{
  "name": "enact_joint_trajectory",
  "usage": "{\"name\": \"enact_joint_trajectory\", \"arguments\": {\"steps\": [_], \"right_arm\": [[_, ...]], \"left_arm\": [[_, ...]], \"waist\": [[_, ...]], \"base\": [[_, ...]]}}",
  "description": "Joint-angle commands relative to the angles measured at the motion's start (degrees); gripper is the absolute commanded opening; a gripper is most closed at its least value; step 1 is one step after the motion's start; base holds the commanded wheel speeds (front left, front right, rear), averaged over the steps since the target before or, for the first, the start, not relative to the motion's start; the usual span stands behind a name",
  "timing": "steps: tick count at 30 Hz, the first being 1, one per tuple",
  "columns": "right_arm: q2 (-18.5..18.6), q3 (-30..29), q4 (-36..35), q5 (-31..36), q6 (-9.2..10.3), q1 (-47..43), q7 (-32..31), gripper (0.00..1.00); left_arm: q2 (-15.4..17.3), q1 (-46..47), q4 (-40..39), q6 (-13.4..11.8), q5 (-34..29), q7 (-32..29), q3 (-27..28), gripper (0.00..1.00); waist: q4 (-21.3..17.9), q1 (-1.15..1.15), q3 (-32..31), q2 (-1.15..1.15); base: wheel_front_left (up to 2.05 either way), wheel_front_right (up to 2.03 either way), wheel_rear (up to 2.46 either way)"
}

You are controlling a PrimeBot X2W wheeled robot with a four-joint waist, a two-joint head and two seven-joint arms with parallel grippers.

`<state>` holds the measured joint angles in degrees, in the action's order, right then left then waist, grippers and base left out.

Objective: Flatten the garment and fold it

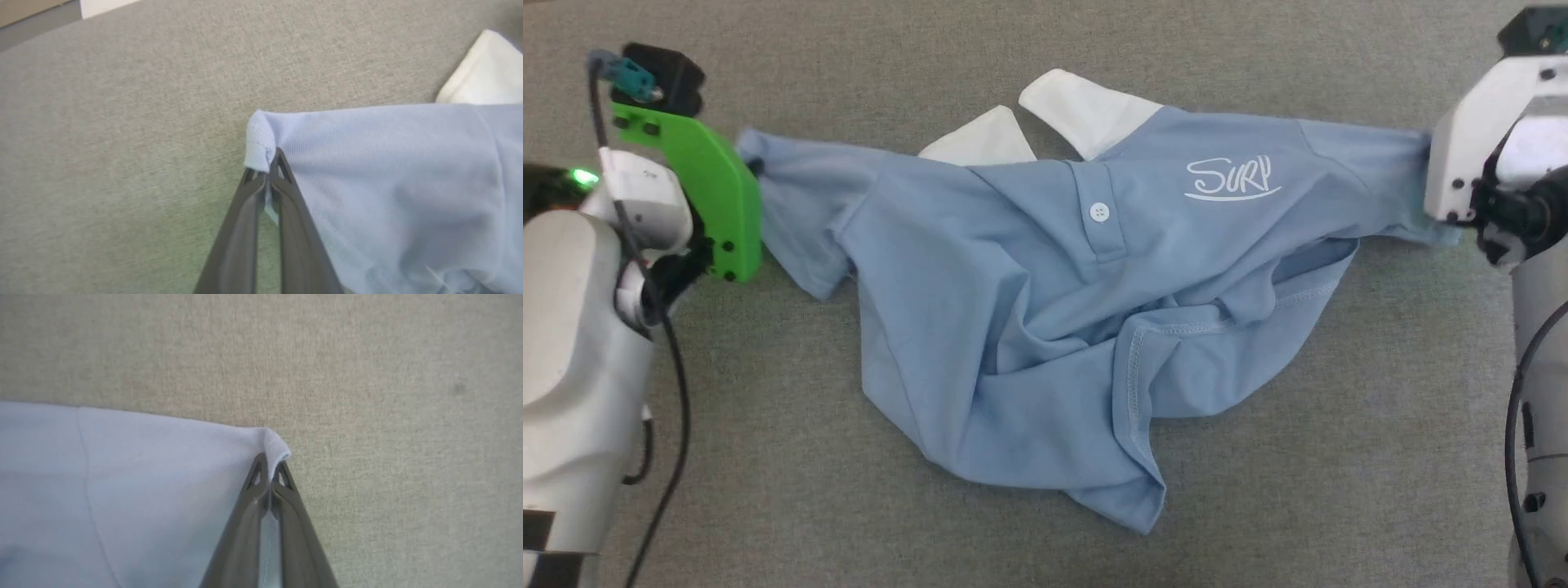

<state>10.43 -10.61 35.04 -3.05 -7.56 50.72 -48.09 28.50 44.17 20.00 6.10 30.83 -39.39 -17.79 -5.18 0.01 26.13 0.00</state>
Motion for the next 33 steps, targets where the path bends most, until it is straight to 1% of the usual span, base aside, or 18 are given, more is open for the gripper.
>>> {"name": "enact_joint_trajectory", "arguments": {"steps": [1, 4, 7, 12, 15, 18, 26, 28, 29, 31, 33], "right_arm": [[0.76, 0.64, -1.69, 0.81, 0.08, 0.17, 1.77, 0.00], [2.21, 2.35, -5.23, 1.70, 0.08, 2.17, 5.25, 0.00], [4.01, 3.90, -7.84, 2.82, 0.08, 5.01, 9.02, 0.00], [6.36, 6.47, -10.31, 4.55, 0.08, 12.21, 15.05, 0.00], [6.67, 6.70, -11.15, 6.21, 0.08, 17.37, 17.85, 0.00], [6.55, 6.57, -11.75, 8.76, 0.08, 23.42, 22.00, 0.00], [5.05, 3.34, -12.75, 14.80, 0.08, 37.24, 33.73, 0.00], [4.74, 2.56, -12.57, 15.60, 0.08, 39.60, 36.41, 0.00], [4.63, 2.34, -12.04, 15.90, 0.08, 40.23, 37.11, 0.00], [4.54, 2.07, -10.92, 15.88, 0.08, 40.50, 37.37, 0.00], [4.92, 2.57, -9.26, 15.39, 0.08, 39.87, 37.50, 0.00]], "left_arm": [[1.54, 1.56, -0.35, 0.42, -1.70, 2.70, -0.14, 0.00], [2.79, 3.79, -0.55, 0.49, -4.08, 9.50, 0.50, 0.00], [3.49, 6.59, -0.20, -0.35, -6.28, 15.10, 1.41, 0.00], [3.99, 13.21, 0.34, -4.05, -9.43, 23.06, 3.87, 0.00], [4.44, 18.11, 0.93, -5.57, -10.40, 27.79, 5.75, 0.00], [4.21, 23.46, 1.45, -7.34, -11.22, 32.16, 7.33, 0.00], [2.21, 36.49, 1.08, -12.42, -11.49, 42.90, 11.85, 0.00], [1.72, 38.24, 0.83, -12.77, -11.25, 46.18, 12.65, 0.00], [1.55, 38.56, 1.19, -12.43, -11.06, 47.04, 12.60, 0.00], [1.54, 38.25, 2.14, -11.62, -10.88, 47.45, 12.16, 0.00], [1.59, 36.84, 3.79, -10.24, -10.62, 46.67, 11.07, 0.00]], "waist": [[-0.10, -0.01, -0.29, 0.00], [-0.12, -0.01, -0.68, 0.00], [0.10, -0.01, -0.84, 0.00], [0.42, -0.01, -0.12, 0.00], [0.43, -0.01, 0.93, 0.00], [0.69, -0.01, 2.02, 0.00], [1.62, -0.01, 4.72, 0.00], [2.06, -0.01, 5.18, 0.00], [2.25, -0.01, 5.26, 0.00], [2.55, -0.01, 5.33, 0.00], [2.94, -0.01, 5.57, 0.00]], "base": [[0.00, 0.00, 0.00], [0.00, 0.00, 0.00], [0.00, 0.00, 0.00], [0.00, 0.00, 0.00], [0.00, 0.00, 0.00], [0.00, 0.00, 0.00], [0.00, 0.00, 0.00], [0.00, 0.00, 0.00], [0.00, 0.00, 0.00], [0.00, 0.00, 0.00], [0.00, 0.00, 0.00]]}}
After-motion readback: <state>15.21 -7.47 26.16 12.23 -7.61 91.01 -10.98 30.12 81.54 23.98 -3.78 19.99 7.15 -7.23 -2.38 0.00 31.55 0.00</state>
